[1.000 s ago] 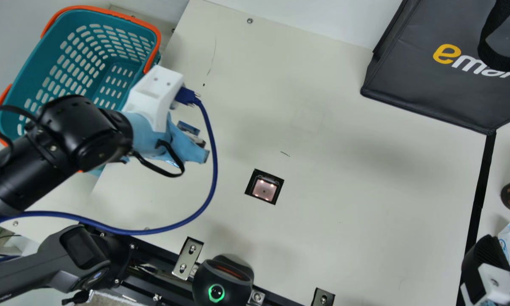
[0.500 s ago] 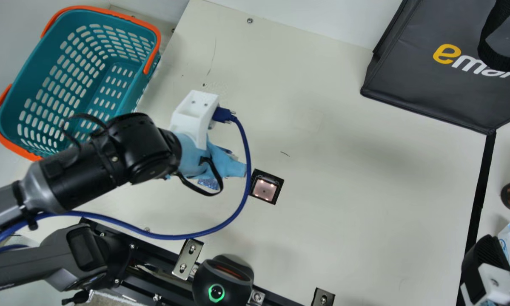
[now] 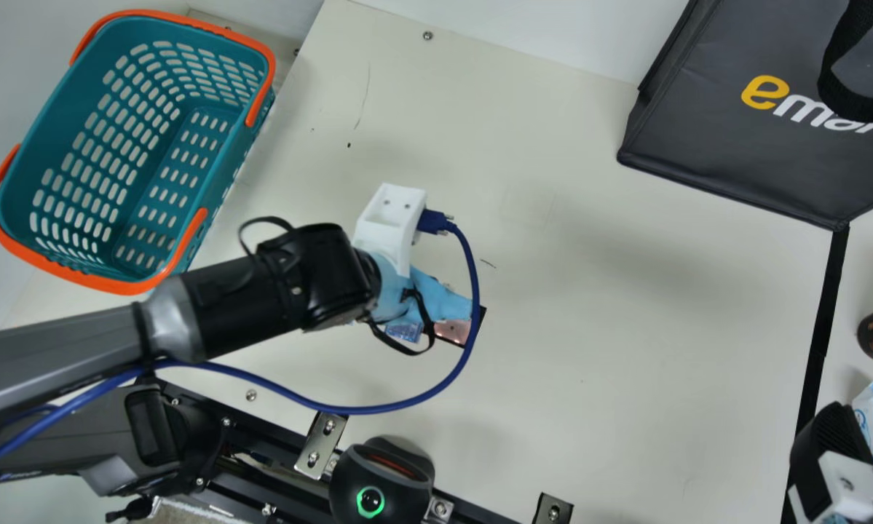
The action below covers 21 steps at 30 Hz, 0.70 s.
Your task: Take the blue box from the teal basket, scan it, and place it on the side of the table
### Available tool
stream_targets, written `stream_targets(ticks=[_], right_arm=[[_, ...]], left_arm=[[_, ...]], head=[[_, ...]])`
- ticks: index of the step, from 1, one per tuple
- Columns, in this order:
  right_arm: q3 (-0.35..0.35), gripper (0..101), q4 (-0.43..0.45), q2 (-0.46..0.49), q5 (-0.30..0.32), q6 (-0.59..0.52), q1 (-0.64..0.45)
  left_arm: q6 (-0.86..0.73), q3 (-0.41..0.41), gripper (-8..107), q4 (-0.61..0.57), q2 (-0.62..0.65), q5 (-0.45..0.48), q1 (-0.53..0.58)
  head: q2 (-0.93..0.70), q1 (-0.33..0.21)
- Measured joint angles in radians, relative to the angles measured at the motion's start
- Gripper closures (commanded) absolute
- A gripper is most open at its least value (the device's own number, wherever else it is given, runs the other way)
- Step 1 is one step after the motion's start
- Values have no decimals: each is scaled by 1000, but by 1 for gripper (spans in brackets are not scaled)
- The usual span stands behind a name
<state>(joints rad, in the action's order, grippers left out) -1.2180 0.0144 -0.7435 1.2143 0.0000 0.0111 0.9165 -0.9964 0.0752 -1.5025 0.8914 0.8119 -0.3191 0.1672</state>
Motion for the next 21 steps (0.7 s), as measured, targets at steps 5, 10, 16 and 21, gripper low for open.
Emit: stream_targets(ticks=[5, 10, 16, 21], right_arm=[[0, 6, 0, 0, 0, 0, 0], [0, 6, 0, 0, 0, 0, 0], [0, 6, 0, 0, 0, 0, 0], [0, 6, 0, 0, 0, 0, 0]], left_arm=[[24, -7, 107, 11, -58, -35, 22], [34, -17, 107, 13, -105, -57, 34], [36, -31, 107, 11, -148, -63, 40], [36, -36, 107, 11, -170, -67, 44]], head=[[0, 0], [0, 0], [0, 0], [2, 0]])
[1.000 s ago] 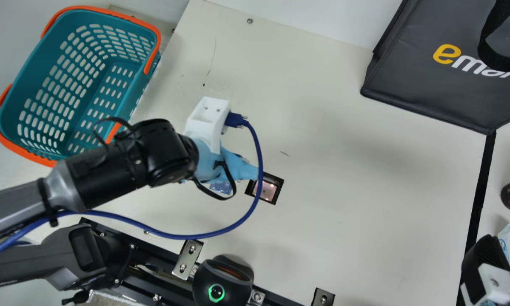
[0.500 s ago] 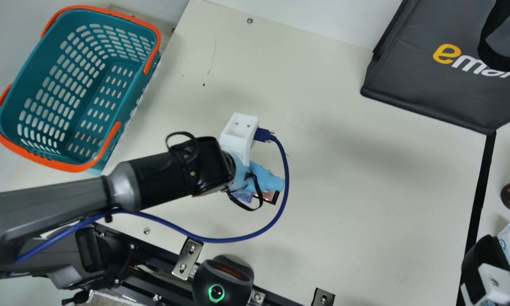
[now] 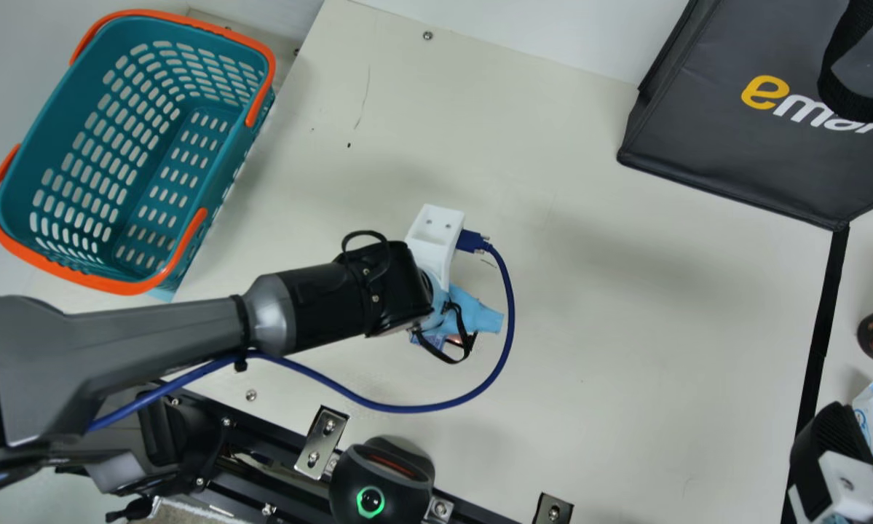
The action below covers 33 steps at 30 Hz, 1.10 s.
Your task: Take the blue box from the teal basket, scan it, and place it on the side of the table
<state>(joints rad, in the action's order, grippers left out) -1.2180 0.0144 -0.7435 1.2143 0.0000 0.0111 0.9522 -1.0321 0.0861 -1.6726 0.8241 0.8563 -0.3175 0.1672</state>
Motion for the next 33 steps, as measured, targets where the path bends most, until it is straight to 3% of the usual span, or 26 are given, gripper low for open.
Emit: stream_targets(ticks=[15, 33], right_arm=[[0, 6, 0, 0, 0, 0, 0], [0, 6, 0, 0, 0, 0, 0]], left_arm=[[23, -32, 106, 29, -62, -9, 31], [26, -52, 46, 38, -101, -10, 39]], head=[[-2, 0], [-2, 0]])
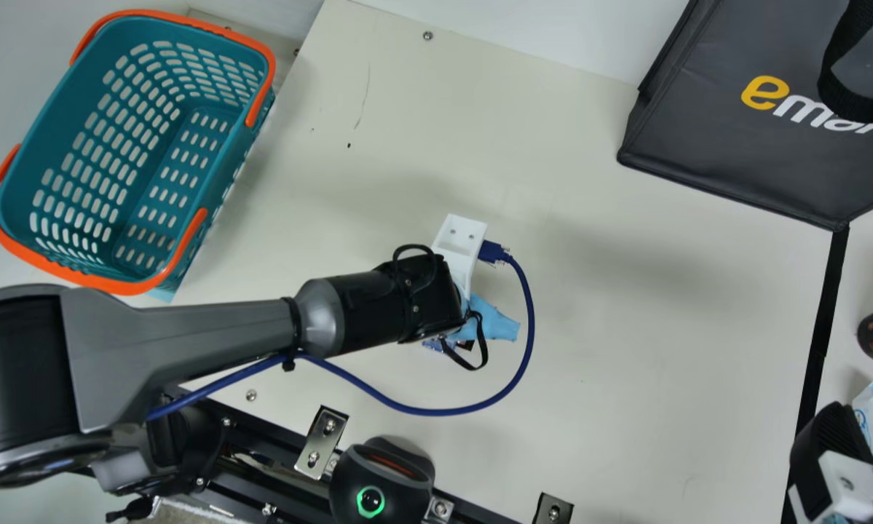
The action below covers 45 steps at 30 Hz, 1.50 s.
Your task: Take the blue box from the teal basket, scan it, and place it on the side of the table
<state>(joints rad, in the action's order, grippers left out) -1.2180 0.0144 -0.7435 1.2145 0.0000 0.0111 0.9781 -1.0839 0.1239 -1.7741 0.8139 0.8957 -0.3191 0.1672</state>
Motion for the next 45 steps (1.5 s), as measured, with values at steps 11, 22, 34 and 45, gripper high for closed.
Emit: stream_targets(ticks=[11, 22, 34, 45], right_arm=[[0, 6, 0, 0, 0, 0, 0], [0, 6, 0, 0, 0, 0, 0], [0, 6, 0, 0, 0, 0, 0], [0, 6, 0, 0, 0, 0, 0]], left_arm=[[-129, 28, 9, -57, 49, -21, -14], [-426, 89, 9, -238, 229, -17, -113], [-816, 124, 9, -412, 477, 106, -318], [-978, 59, 9, -389, 668, 295, -545]], head=[[0, 0], [0, 0], [0, 0], [2, 0]])
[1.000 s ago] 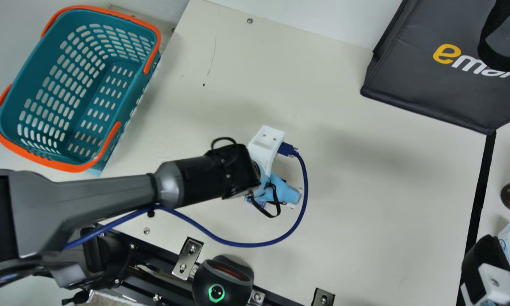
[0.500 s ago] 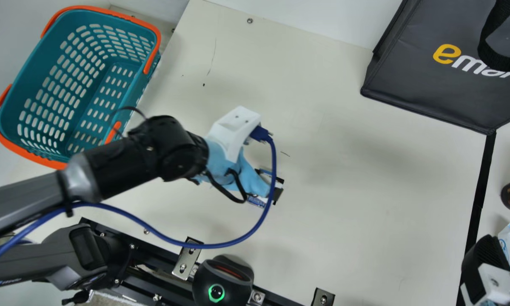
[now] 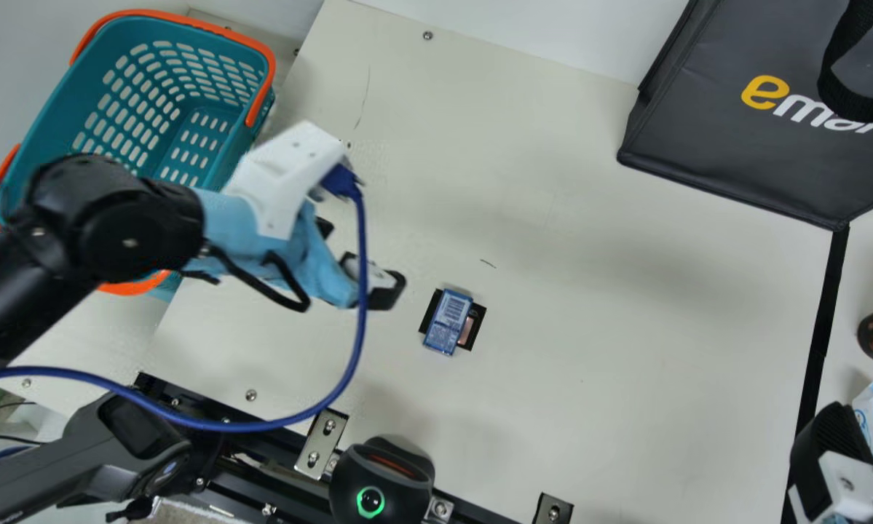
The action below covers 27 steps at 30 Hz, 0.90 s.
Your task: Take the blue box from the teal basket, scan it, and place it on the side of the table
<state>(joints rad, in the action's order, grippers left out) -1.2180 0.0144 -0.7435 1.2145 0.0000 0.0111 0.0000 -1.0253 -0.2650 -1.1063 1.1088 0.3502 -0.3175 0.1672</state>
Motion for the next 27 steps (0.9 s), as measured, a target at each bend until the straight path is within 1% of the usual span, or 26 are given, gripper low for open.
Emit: stream_targets(ticks=[7, 13, 19, 27], right_arm=[[0, 6, 0, 0, 0, 0, 0], [0, 6, 0, 0, 0, 0, 0], [0, 6, 0, 0, 0, 0, 0], [0, 6, 0, 0, 0, 0, 0]], left_arm=[[0, -70, 9, 58, 89, 103, -119], [23, -95, 9, 117, 132, 113, -196], [23, -95, 9, 122, 135, 116, -200], [23, -95, 9, 122, 135, 116, -200]], head=[[-2, 0], [0, 0], [2, 0], [164, 0]])
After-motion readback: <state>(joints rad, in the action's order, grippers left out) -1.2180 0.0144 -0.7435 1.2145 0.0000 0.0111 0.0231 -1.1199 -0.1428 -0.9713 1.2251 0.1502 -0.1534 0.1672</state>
